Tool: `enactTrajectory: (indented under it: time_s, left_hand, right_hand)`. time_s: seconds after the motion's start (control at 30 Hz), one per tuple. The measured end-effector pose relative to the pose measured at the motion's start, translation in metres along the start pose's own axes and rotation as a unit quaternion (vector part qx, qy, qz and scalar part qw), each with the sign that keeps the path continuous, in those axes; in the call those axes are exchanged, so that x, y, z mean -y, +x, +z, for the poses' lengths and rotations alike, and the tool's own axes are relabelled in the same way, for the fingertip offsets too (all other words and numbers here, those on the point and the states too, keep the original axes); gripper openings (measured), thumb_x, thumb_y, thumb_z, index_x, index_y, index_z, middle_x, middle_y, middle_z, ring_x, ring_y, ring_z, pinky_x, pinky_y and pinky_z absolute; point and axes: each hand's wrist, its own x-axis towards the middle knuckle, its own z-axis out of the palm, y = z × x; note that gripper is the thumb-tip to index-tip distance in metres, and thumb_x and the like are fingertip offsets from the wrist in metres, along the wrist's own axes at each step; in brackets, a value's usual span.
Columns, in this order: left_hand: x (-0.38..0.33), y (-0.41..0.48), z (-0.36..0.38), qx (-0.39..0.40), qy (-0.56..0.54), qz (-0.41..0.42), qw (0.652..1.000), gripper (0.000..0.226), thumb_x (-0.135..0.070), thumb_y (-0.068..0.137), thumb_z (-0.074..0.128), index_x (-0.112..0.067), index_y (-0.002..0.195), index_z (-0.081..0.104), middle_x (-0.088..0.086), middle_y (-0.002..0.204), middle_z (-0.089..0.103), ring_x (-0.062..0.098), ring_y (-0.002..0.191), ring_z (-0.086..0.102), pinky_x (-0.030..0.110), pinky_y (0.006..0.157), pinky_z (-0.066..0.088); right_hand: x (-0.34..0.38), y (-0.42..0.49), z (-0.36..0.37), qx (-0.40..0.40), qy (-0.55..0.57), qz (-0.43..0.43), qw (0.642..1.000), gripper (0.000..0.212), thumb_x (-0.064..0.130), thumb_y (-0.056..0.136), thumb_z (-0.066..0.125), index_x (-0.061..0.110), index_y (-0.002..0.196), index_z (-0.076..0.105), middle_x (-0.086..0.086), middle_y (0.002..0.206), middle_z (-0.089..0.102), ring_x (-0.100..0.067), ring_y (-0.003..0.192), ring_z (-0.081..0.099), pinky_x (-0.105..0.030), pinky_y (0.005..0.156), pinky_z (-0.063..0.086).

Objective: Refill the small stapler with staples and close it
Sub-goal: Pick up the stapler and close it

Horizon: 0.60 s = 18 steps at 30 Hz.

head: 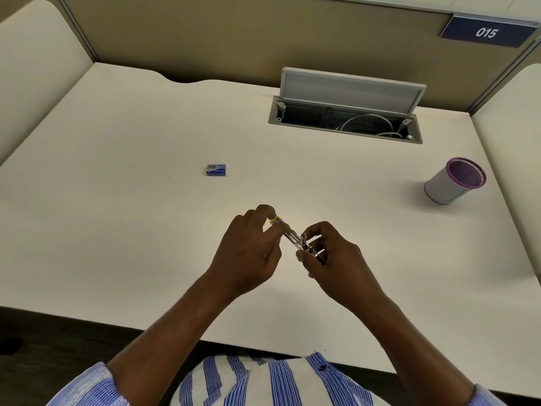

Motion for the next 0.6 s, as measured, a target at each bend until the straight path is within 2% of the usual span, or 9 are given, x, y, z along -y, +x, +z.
enactTrajectory:
  time_s: [0.1,0.17,0.2,0.27,0.33,0.37,0.43,0.5,0.6]
  left_hand:
    - [-0.002,-0.004,0.005,-0.042,-0.11,-0.088,0.989,0.031,-0.015,0.089,0.061,-0.019,0.12,0.062,-0.003,0.114,0.055,0.015,0.084,0.056,0.026,0.074,0.046]
    - [-0.003,-0.006,0.009,-0.059,-0.194,-0.178,0.963,0.034,-0.014,0.091,0.062,-0.022,0.124,0.06,-0.009,0.114,0.055,0.012,0.083,0.057,0.014,0.071,0.043]
    - [-0.004,-0.006,0.011,-0.056,-0.232,-0.226,0.944,0.035,-0.013,0.093,0.063,-0.023,0.126,0.059,-0.009,0.113,0.058,0.012,0.083,0.06,0.012,0.071,0.043]
    - [-0.004,-0.004,0.015,-0.016,-0.327,-0.325,0.887,0.03,-0.014,0.097,0.059,-0.023,0.125,0.061,-0.006,0.109,0.066,0.011,0.084,0.065,0.017,0.073,0.049]
    - [-0.007,-0.001,0.017,0.03,-0.451,-0.399,0.798,0.026,-0.01,0.1,0.052,-0.017,0.121,0.066,0.005,0.107,0.073,0.016,0.083,0.07,0.027,0.075,0.054]
    - [-0.009,-0.001,0.017,0.043,-0.505,-0.414,0.757,0.027,-0.007,0.101,0.048,-0.012,0.118,0.068,0.014,0.106,0.074,0.02,0.082,0.07,0.032,0.074,0.054]
    - [-0.013,0.0,0.017,0.052,-0.568,-0.414,0.709,0.029,-0.003,0.102,0.043,-0.007,0.111,0.07,0.022,0.105,0.074,0.026,0.081,0.07,0.036,0.072,0.053]
    - [-0.016,0.001,0.017,0.048,-0.599,-0.41,0.686,0.029,-0.002,0.102,0.042,-0.006,0.108,0.07,0.022,0.099,0.074,0.028,0.077,0.069,0.035,0.069,0.054]
    - [-0.017,0.003,0.019,0.039,-0.62,-0.418,0.663,0.027,-0.001,0.102,0.042,0.001,0.113,0.067,0.021,0.094,0.074,0.026,0.069,0.068,0.032,0.062,0.054]
  right_hand:
    - [0.003,0.0,-0.009,0.017,-0.028,-0.008,0.999,0.021,0.031,0.092,0.067,0.04,0.103,0.051,0.009,0.083,0.07,-0.014,0.067,0.068,-0.034,0.061,0.055]
    - [0.004,0.001,-0.018,0.031,-0.07,-0.027,0.997,0.021,0.032,0.093,0.066,0.04,0.104,0.05,0.011,0.084,0.07,-0.008,0.066,0.064,-0.027,0.058,0.049]
    - [0.005,0.001,-0.023,0.039,-0.097,-0.037,0.994,0.022,0.031,0.093,0.066,0.039,0.106,0.05,0.012,0.084,0.069,-0.006,0.066,0.061,-0.024,0.058,0.047]
    - [0.009,0.002,-0.034,0.058,-0.157,-0.061,0.984,0.022,0.031,0.094,0.065,0.036,0.109,0.05,0.01,0.087,0.07,-0.003,0.064,0.058,-0.027,0.061,0.048]
    - [0.014,0.004,-0.044,0.078,-0.207,-0.08,0.972,0.023,0.03,0.094,0.064,0.035,0.111,0.049,0.008,0.09,0.072,-0.005,0.066,0.058,-0.032,0.065,0.051]
    - [0.017,0.005,-0.049,0.084,-0.226,-0.084,0.967,0.023,0.031,0.094,0.064,0.035,0.112,0.048,0.008,0.091,0.073,-0.008,0.066,0.058,-0.034,0.065,0.051]
    - [0.02,0.007,-0.055,0.089,-0.256,-0.091,0.958,0.025,0.033,0.095,0.063,0.036,0.113,0.047,0.01,0.092,0.073,-0.005,0.062,0.054,-0.031,0.06,0.045]
    - [0.022,0.009,-0.058,0.088,-0.272,-0.098,0.953,0.026,0.034,0.095,0.063,0.036,0.113,0.044,0.012,0.093,0.073,-0.005,0.061,0.052,-0.03,0.059,0.041]
    - [0.024,0.01,-0.059,0.083,-0.27,-0.102,0.954,0.029,0.033,0.095,0.063,0.035,0.112,0.04,0.012,0.095,0.074,-0.01,0.065,0.058,-0.03,0.059,0.043]
